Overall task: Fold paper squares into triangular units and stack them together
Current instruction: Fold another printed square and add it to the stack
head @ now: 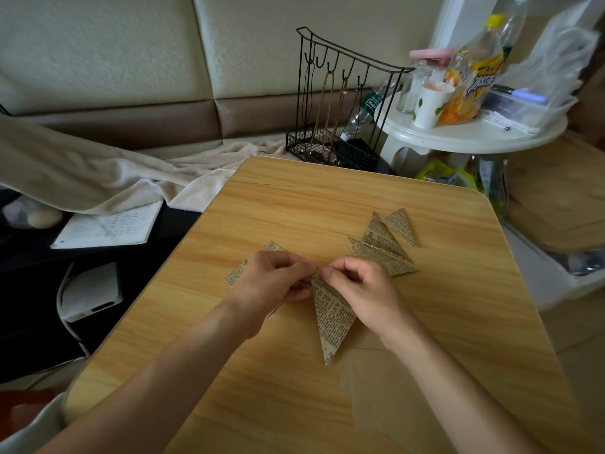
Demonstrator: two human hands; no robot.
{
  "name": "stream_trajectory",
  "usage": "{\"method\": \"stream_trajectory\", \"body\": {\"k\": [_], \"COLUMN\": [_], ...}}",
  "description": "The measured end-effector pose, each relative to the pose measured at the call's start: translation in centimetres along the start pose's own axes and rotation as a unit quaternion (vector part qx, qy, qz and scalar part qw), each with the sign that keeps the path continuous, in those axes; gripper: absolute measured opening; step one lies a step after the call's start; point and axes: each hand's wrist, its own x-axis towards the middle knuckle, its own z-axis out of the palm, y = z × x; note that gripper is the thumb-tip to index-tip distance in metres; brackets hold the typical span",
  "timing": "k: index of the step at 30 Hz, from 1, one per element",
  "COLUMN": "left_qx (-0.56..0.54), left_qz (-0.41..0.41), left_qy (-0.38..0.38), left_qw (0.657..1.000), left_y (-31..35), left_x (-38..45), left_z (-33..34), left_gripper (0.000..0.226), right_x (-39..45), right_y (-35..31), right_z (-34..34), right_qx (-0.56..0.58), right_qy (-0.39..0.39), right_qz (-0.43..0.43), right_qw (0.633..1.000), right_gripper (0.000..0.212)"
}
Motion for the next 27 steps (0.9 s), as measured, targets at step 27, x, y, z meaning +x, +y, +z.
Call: {"method": "stream_trajectory", "body": {"k": [27], "left_qx": [0.037], "left_qz": [0.041], "left_qy": [0.025], "left_qw": [0.998], "left_y": [-0.6], "left_x": [0.5], "left_z": [-0.2], "left_gripper": [0.019], "right_x": [-0.1], "right_y": [0.1], "right_z": [0.0], "right_qx": [-0.044], "right_qy": [0.054], "right_qz": [0.007], "right_qw": [0.998], "right_gripper": [0.039]}}
